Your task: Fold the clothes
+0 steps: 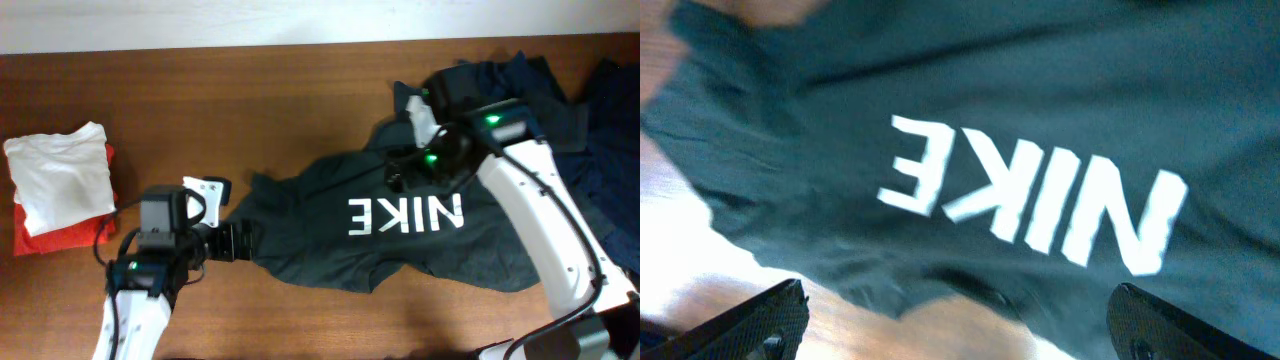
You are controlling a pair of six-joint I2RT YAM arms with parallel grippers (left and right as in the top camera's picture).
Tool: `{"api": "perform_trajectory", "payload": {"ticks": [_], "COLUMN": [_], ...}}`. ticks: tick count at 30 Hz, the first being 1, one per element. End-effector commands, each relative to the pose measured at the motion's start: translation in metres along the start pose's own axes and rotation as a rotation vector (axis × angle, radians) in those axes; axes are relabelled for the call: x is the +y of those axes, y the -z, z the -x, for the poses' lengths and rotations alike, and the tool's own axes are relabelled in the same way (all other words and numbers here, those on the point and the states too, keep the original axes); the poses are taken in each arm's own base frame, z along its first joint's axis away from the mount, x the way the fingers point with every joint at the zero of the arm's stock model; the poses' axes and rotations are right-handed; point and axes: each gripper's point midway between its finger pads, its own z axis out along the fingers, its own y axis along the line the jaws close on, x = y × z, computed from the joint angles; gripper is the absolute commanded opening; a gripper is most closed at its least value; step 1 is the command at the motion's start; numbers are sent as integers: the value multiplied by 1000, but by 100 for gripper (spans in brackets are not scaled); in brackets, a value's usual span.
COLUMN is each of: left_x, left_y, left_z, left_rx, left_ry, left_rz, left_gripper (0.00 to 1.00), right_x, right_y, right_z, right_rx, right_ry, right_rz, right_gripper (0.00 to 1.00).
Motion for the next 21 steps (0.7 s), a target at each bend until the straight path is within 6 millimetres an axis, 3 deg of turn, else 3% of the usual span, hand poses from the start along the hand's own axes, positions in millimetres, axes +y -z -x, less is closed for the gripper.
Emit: {"api": "perform_trajectory", "payload": {"ticks": [1, 5, 10, 16, 18, 21], "left_x": [-9, -2, 4, 4, 3, -7], "left_y": [-19, -40, -66, -82, -84, -87], "left_z": [-31, -66, -95, -95, -94, -96], "left_rx": [191, 383, 547, 555, 549, 563], "left_ry": [225, 422, 567, 582, 586, 578], "left_rz": [-94, -65, -57, -100, -101, -101], "left_gripper": [99, 99, 99, 89, 75, 74], "right_x": [-25, -41, -42, -42, -42, -42], "right_y": [14, 17, 17, 17, 17, 17], "right_z": [-2, -8, -10, -11, -12, -13], "right_rx": [-15, 9, 15, 18, 22, 29], "right_ry": [-78, -128, -133, -133, -134, -136], "right_rz": [-31, -43, -44, -45, -45, -45], "right_gripper": [99, 99, 99, 99, 99, 99]}}
